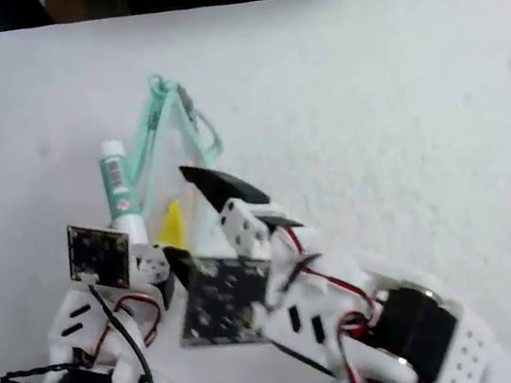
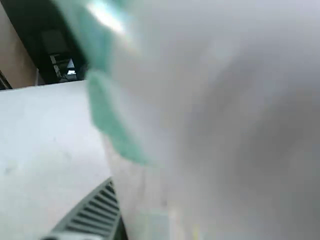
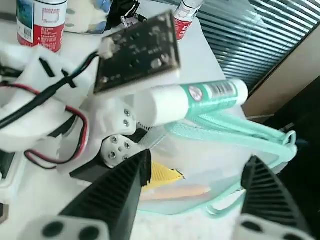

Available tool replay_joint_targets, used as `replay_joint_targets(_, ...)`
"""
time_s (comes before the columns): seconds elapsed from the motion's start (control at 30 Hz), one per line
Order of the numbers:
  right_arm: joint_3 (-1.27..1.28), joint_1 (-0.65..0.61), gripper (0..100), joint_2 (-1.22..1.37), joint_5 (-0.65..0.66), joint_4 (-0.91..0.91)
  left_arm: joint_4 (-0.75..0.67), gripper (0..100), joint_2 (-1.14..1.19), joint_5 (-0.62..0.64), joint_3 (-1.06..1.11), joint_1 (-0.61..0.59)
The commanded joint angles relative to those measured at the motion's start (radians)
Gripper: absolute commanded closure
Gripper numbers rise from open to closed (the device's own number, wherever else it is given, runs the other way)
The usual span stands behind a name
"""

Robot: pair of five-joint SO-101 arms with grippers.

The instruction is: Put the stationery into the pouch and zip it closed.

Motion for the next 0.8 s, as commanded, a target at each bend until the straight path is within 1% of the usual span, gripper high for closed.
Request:
replay_joint_targets(0.0,-0.035,0.004,70.9,-0.053,0.028,0.008,0.011,88,-0.008,-0.064,-0.057,0.054)
replay_joint_targets(0.07,-0.034,0.004,70.9,-0.058,0.029,0.021,0.023,87,-0.007,-0.098,-0.054,0.084)
replay_joint_targets(0.17,-0.031,0.005,70.9,-0.064,0.026,0.044,0.012,86,-0.007,-0.135,-0.031,0.090)
replay_joint_targets(0.23,-0.026,0.010,70.9,-0.065,0.026,0.076,0.011,78,-0.007,-0.126,-0.023,0.085)
replay_joint_targets(0.27,-0.023,0.013,70.9,-0.067,0.026,0.097,0.015,73,-0.007,-0.095,-0.023,0.076)
replay_joint_targets(0.3,-0.023,0.028,70.9,-0.067,0.023,0.122,0.017,70,-0.007,-0.049,-0.021,0.062)
replay_joint_targets(0.37,-0.023,0.067,70.9,-0.067,0.021,0.157,0.009,71,-0.007,-0.006,-0.021,0.013)
replay_joint_targets(0.43,-0.028,0.111,70.9,-0.079,0.021,0.189,0.008,71,-0.007,-0.017,-0.021,-0.015)
replay_joint_targets(0.5,-0.026,0.134,70.9,-0.119,0.021,0.205,0.011,71,-0.007,-0.015,-0.021,-0.018)
replay_joint_targets(0.7,0.018,0.148,70.9,-0.239,0.026,0.208,0.006,72,-0.008,0.003,-0.005,-0.016)
replay_joint_targets(0.77,0.075,0.237,71.1,-0.254,0.023,0.211,-0.009,75,-0.008,0.026,0.021,-0.025)
